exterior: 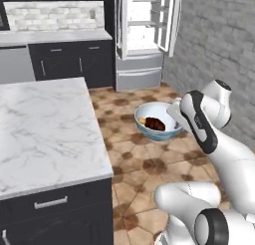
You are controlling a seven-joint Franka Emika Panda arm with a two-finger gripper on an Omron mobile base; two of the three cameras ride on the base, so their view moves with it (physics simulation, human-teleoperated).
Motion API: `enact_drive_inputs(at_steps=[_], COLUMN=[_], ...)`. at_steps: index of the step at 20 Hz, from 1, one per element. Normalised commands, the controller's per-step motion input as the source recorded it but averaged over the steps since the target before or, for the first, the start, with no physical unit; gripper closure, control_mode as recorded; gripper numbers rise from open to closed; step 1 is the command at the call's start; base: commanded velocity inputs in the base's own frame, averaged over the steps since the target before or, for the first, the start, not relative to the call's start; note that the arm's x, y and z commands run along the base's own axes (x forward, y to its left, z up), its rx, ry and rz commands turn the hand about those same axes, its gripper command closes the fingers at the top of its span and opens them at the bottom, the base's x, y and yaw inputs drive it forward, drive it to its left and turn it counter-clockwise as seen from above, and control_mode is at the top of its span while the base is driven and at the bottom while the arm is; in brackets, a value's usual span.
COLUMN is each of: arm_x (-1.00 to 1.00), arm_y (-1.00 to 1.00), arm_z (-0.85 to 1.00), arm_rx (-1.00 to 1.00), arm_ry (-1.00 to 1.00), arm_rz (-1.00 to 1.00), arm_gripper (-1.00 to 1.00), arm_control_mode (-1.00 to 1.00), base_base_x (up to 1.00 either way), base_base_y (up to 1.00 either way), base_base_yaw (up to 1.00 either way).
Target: Place one of the steaks on the plate and the other in the bowl. Then place the bowl in the fridge.
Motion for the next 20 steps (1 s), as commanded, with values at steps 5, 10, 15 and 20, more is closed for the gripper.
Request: enact_drive_inputs(at_steps=[5,10,15,20], arm_x=[0.0,0.0,0.0,0.0], arm_y=[0.0,0.0,0.0,0.0], arm_z=[0.0,0.0,0.0,0.0], arm_rx=[0.0,0.0,0.0,0.0], arm_ry=[0.0,0.0,0.0,0.0], arm_rz=[0.0,0.0,0.0,0.0], arm_gripper=[1.0,1.0,1.0,1.0], arm_control_mode=[1.0,1.0,1.0,1.0], base_base_x=[0.16,0.07,0.54,1.0], base_base_y=[-0.99,-1.0,-0.74,-0.2], base_base_yaw=[0.01,0.0,0.04,0.04])
